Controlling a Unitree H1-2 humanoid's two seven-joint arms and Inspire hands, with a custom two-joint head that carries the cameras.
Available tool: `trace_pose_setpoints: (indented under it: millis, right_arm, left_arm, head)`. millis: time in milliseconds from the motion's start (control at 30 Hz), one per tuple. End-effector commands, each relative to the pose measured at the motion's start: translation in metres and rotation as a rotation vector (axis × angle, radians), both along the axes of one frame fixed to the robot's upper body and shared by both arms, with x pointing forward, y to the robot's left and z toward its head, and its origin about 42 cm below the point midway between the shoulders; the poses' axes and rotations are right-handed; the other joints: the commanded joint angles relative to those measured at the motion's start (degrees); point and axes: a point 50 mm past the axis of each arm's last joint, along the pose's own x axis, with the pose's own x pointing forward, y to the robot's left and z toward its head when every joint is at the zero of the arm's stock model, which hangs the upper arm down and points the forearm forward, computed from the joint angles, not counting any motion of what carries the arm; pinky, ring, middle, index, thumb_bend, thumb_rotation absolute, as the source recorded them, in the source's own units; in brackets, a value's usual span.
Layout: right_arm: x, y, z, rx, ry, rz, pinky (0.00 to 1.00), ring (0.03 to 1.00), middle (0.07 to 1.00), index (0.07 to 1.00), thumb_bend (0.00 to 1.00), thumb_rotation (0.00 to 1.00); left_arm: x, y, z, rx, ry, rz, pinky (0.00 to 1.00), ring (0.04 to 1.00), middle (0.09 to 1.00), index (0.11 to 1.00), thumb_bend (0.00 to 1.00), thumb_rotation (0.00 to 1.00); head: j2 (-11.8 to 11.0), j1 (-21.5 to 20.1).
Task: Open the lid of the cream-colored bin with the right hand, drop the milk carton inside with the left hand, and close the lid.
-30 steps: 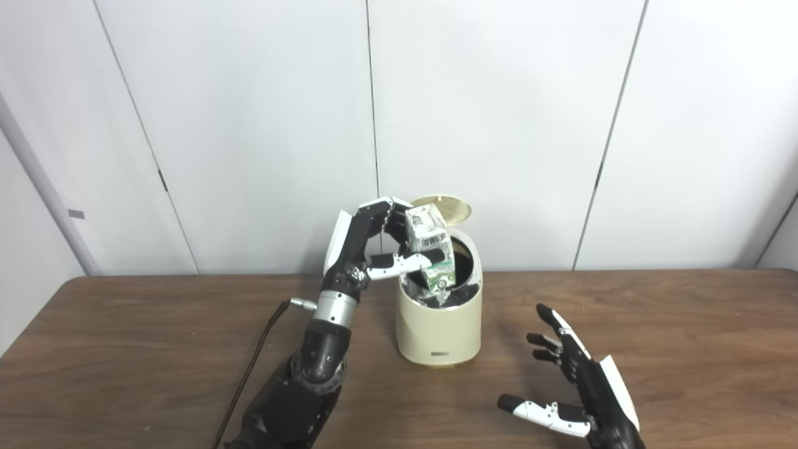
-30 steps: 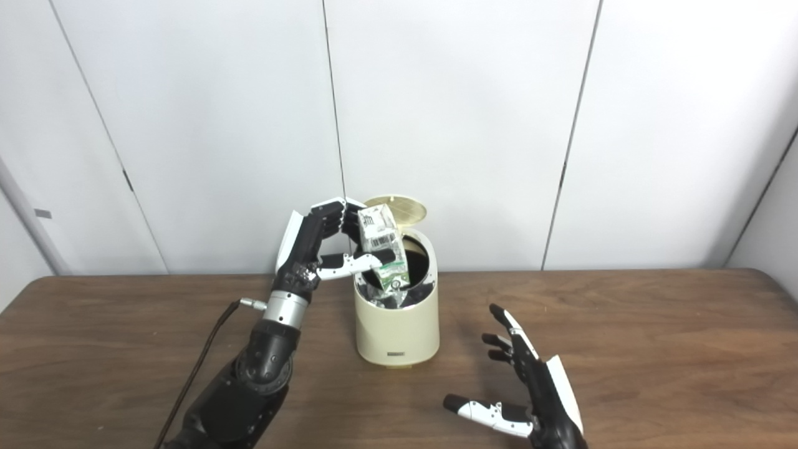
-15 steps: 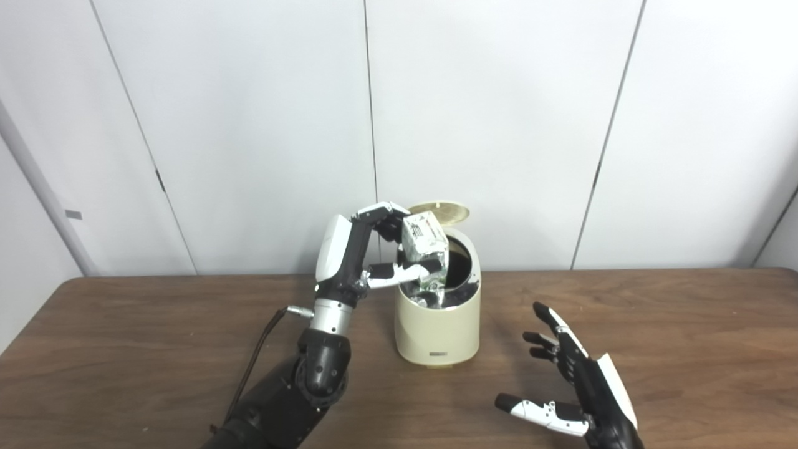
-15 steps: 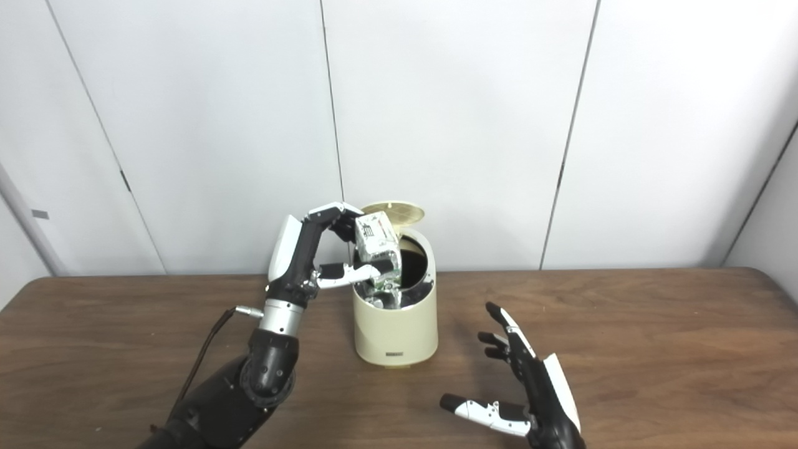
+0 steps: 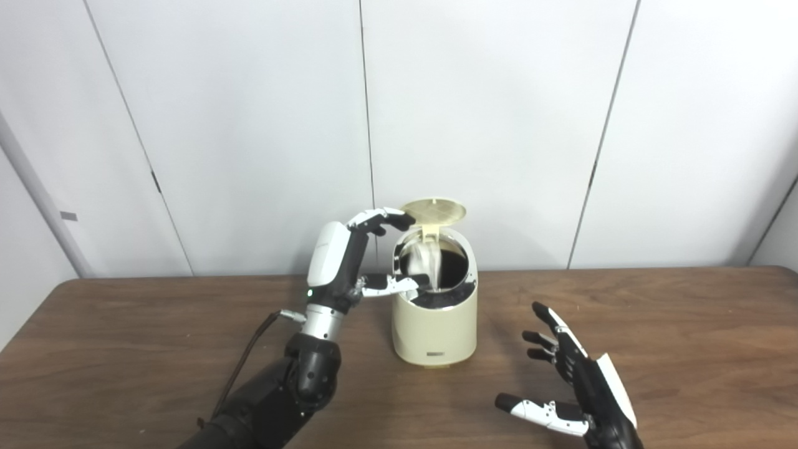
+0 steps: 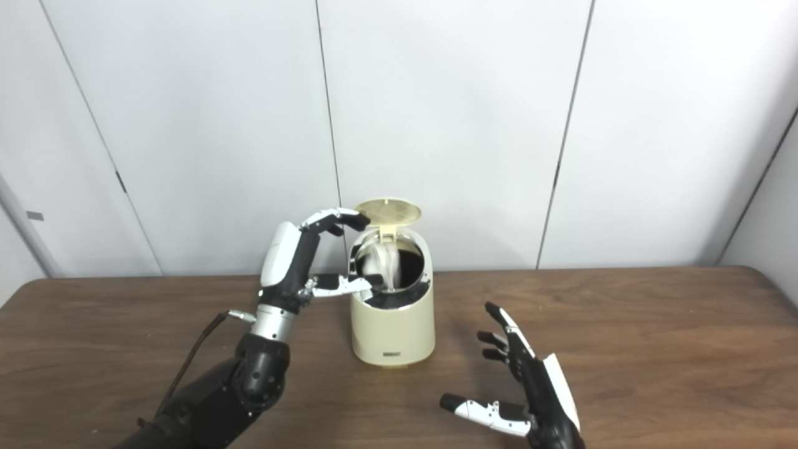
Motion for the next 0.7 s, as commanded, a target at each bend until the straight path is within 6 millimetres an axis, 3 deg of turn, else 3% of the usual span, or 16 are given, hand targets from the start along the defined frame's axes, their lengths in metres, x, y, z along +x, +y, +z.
trace_pose_setpoints:
  millis: [0, 467, 667]
  right_arm:
    - [0.002, 0.001, 0.015, -0.002, -0.069, 0.011, 0.75, 0.826, 0.951, 0.926, 0.8, 0.3]
    - [0.0, 0.002, 0.016, -0.006, -0.053, 0.011, 0.77, 0.826, 0.945, 0.927, 0.8, 0.3]
    - [0.0, 0.002, 0.017, -0.007, -0.059, 0.015, 0.77, 0.828, 0.941, 0.923, 0.8, 0.29]
  left_arm:
    - [0.011, -0.002, 0.035, -0.031, -0.092, -0.02, 0.64, 0.764, 0.792, 0.775, 0.9, 0.15]
    - [0.008, 0.0, 0.039, -0.053, -0.113, -0.021, 0.63, 0.741, 0.794, 0.783, 0.89, 0.2]
    - [-0.002, 0.007, 0.048, -0.172, -0.074, -0.065, 0.49, 0.602, 0.675, 0.692, 0.79, 0.14]
  head:
    - [0.04, -0.07]
    - [0.32, 0.52]
    - [0.39, 0.95]
